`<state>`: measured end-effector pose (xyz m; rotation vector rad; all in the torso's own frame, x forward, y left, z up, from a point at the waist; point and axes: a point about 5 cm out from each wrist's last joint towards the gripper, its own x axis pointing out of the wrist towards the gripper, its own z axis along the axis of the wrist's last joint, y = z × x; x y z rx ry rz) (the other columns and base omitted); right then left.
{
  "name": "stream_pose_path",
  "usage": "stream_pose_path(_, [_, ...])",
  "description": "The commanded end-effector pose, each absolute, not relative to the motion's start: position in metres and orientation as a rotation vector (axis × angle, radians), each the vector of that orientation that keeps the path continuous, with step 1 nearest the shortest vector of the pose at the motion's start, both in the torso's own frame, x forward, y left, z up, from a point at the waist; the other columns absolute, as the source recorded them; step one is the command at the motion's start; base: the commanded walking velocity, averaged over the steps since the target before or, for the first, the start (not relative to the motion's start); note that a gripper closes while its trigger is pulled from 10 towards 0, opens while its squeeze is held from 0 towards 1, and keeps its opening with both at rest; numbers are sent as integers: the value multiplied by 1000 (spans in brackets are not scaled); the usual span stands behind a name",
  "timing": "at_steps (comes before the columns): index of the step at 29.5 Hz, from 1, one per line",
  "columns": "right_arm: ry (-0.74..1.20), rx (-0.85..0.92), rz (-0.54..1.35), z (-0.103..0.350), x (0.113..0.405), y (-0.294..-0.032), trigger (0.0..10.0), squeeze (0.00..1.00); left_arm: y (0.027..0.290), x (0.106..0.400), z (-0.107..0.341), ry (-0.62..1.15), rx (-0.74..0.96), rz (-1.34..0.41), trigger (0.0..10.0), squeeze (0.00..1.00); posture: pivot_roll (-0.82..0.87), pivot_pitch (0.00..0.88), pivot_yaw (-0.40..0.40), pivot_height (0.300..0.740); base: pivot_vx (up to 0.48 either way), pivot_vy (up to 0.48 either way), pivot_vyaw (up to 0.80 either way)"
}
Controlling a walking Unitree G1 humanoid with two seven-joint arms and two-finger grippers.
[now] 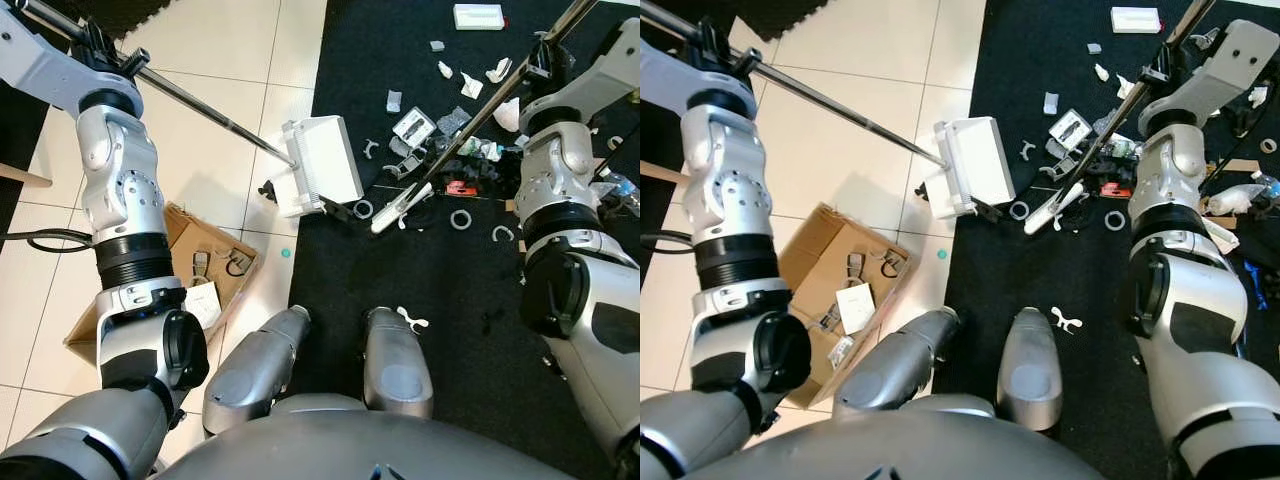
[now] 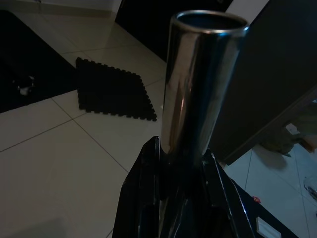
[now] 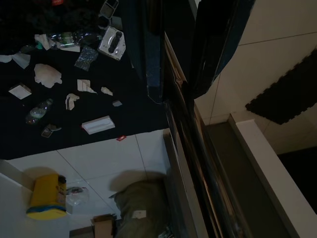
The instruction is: Sweep floor
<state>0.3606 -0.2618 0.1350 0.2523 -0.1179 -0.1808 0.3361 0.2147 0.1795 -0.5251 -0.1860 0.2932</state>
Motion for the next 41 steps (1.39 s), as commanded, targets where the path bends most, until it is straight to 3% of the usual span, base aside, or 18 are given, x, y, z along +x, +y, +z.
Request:
stream_pose_path(1, [-135, 244, -189, 140, 361, -265, 10000, 0, 215, 335, 190, -250, -535, 279, 10000, 0, -41, 76, -9, 740, 0, 0, 800])
stream_pose_path(41, [-133, 246, -193, 140, 361, -265, 10000, 0, 214, 336, 190, -249, -539, 275, 10000, 0, -40, 77, -7, 740, 0, 0, 800])
